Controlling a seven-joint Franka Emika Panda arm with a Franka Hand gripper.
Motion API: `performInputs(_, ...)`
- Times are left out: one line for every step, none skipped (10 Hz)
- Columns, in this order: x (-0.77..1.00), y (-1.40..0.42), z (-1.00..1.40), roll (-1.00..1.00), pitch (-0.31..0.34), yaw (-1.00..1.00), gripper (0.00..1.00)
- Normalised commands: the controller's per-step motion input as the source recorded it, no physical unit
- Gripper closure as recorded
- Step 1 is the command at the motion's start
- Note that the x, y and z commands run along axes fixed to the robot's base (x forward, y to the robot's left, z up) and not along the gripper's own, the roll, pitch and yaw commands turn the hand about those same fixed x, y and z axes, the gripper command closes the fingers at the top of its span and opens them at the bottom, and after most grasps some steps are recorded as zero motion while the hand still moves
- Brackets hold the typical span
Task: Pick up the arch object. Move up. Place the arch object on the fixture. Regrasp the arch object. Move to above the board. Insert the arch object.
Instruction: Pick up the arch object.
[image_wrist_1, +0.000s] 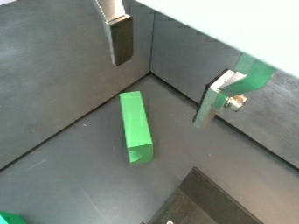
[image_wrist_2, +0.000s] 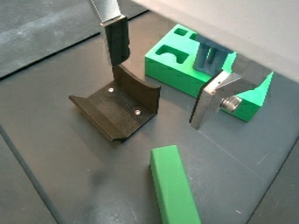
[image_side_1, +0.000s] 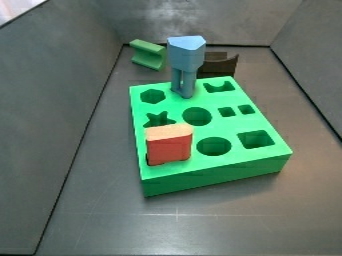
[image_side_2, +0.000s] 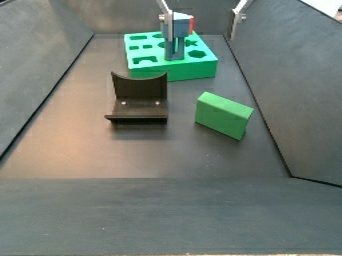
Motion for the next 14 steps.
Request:
performInputs(0.09,0.07,-0.40,0.00,-0.131,-0.06,0.00)
performInputs(-0.13,0.21,-0.68,0.20,-0.204,0.24,0.00)
performInputs(-0.29,0.28,-0.82,0.14,-0.151,0.73,0.00)
performInputs(-0.45,0.07,-1.00,0.12,-0.099,0.74,0.00)
performInputs(-0.43,0.08,-1.00,0.10,-0.100,0.76,0.00)
performInputs(-0.37,0.07,-1.00,0.07,-0.097,0.81,0.00)
performInputs(-0.35,0.04,-0.98,0.10,-0.104,0.84,0.00)
performInputs(-0.30,0.11,-0.84,0.17,-0.134,0.83,0.00)
performInputs(-0.21,0.14,-0.79,0.17,-0.140,0.87,0.00)
performInputs(-0.21,0.10,-0.81,0.17,-0.123,0.87,0.00)
performInputs(-0.22,0.08,-0.80,0.17,-0.126,0.85,0.00)
performInputs(-0.18,0.10,-0.78,0.16,-0.144,0.76,0.00)
performInputs(-0.10,0.11,-0.72,0.14,-0.146,0.69,0.00)
performInputs(-0.11,0.07,-0.66,0.11,-0.147,0.65,0.00)
